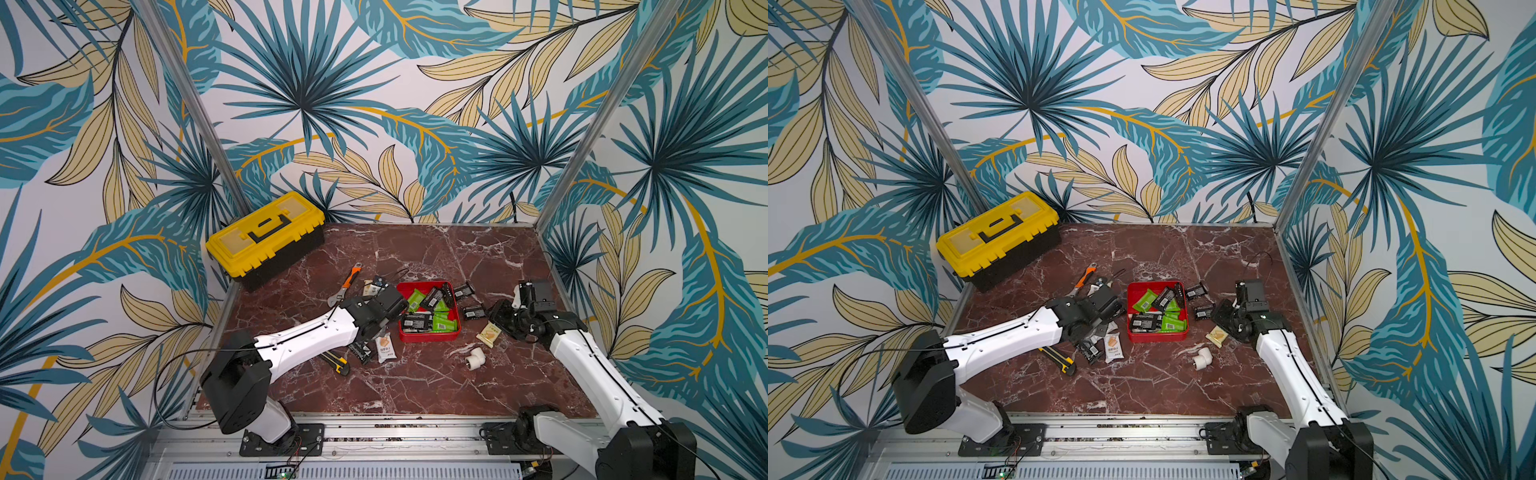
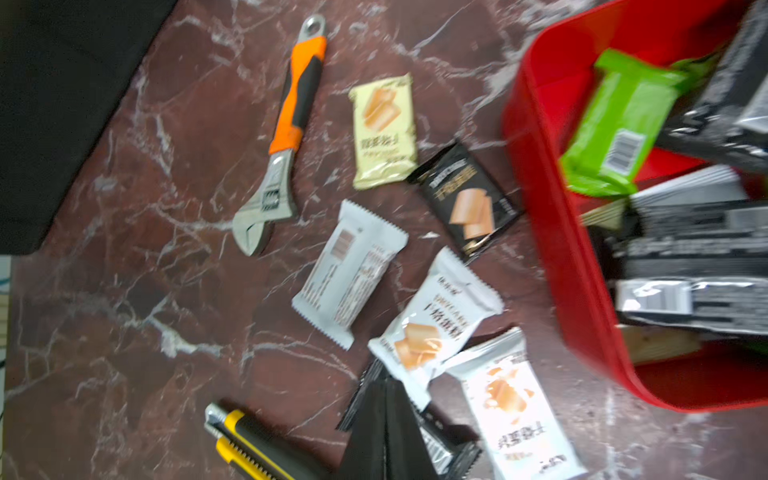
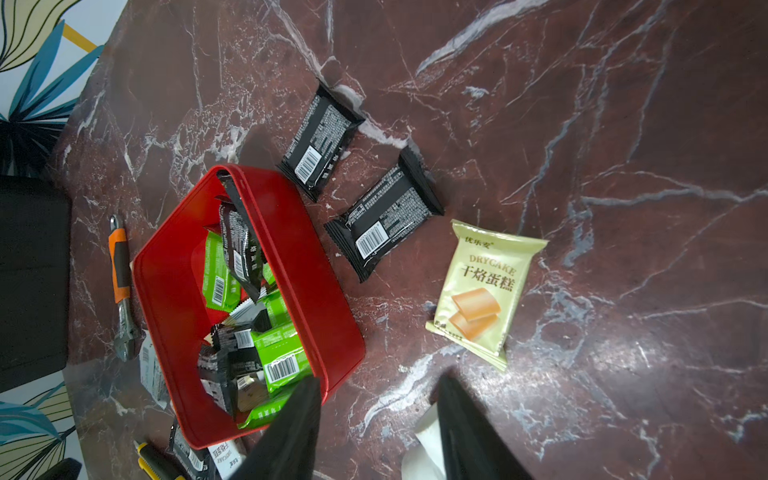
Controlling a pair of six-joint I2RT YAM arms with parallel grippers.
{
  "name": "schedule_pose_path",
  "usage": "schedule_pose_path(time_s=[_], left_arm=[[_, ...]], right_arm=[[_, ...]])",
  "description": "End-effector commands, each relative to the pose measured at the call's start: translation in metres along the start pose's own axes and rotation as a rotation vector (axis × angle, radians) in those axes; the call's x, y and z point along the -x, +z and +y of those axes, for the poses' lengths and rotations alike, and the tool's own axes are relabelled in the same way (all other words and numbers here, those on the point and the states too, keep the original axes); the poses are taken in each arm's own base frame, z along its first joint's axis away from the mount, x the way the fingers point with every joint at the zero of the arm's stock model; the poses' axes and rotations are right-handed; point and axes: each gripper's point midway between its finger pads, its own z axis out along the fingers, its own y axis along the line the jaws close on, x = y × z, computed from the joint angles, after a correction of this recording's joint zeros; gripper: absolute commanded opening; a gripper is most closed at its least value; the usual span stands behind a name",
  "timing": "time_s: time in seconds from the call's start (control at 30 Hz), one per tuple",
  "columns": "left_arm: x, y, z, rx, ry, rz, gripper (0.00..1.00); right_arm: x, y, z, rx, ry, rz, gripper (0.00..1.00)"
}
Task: Take the cookies out of the storage box
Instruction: Pick up the cookie from the storage box.
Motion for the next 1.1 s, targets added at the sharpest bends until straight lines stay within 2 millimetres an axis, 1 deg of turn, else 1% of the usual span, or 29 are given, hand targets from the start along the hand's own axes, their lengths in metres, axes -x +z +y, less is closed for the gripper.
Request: schedule_pose_path(time_s=[0.0,0.03,0.07,0.13,0.23,0.27,0.33,0.4,0.43,0.47,0.53,0.6,0.7,0.77,0.8,0.9,1.07], left_arm=[[-0.001,-0.011,-0.001,-0.074,-0.09,-0.024,0.24],[0.004,-0.015,-0.008,-0.126,-0.11,-0.039,0.32],[0.008,-0.019,-0.015,-0.173,-0.129,-0.052,0.36],[0.017,-0.028,-0.029,-0.272,-0.187,-0.081,0.43],[0.029,-0.034,-0.047,-0.406,-0.279,-0.103,0.45],[0.031,-0.035,-0.051,-0.431,-0.308,-0.109,0.45],[0.035,-0.035,-0.059,-0.49,-0.359,-0.119,0.46],[0.034,-0.03,-0.065,-0.529,-0.405,-0.115,0.48],[0.03,-0.027,-0.068,-0.54,-0.419,-0.1,0.48],[0.034,-0.026,-0.071,-0.566,-0.443,-0.11,0.48],[0.031,-0.02,-0.075,-0.586,-0.477,-0.098,0.48],[0.027,-0.016,-0.078,-0.608,-0.51,-0.091,0.48],[0.021,-0.007,-0.082,-0.631,-0.541,-0.069,0.48],[0.019,-0.001,-0.084,-0.629,-0.55,-0.061,0.48],[0.015,0.001,-0.089,-0.652,-0.545,-0.037,0.48],[0.01,0.006,-0.094,-0.667,-0.555,-0.019,0.48],[0.007,0.015,-0.096,-0.663,-0.567,-0.004,0.48]], right_arm=[[0.0,-0.005,0.011,0.024,-0.041,0.013,0.51],[0.0,-0.006,0.015,0.031,-0.058,0.016,0.51],[-0.001,-0.007,0.021,0.04,-0.081,0.021,0.51],[-0.007,-0.009,0.041,0.081,-0.162,0.044,0.51],[-0.025,-0.01,0.081,0.167,-0.339,0.099,0.51],[-0.032,-0.008,0.091,0.182,-0.385,0.122,0.51],[-0.052,-0.001,0.115,0.255,-0.47,0.199,0.52],[-0.069,0.009,0.133,0.324,-0.507,0.272,0.53],[-0.077,0.015,0.14,0.357,-0.522,0.304,0.54],[-0.082,0.021,0.142,0.366,-0.533,0.321,0.55],[-0.091,0.03,0.146,0.383,-0.566,0.355,0.59],[-0.099,0.037,0.148,0.385,-0.592,0.383,0.6],[-0.107,0.05,0.142,0.357,-0.624,0.403,0.6],[-0.11,0.059,0.137,0.335,-0.631,0.405,0.59],[-0.111,0.062,0.135,0.332,-0.634,0.407,0.59],[-0.114,0.07,0.136,0.337,-0.629,0.415,0.57],[-0.117,0.082,0.137,0.324,-0.637,0.425,0.54]])
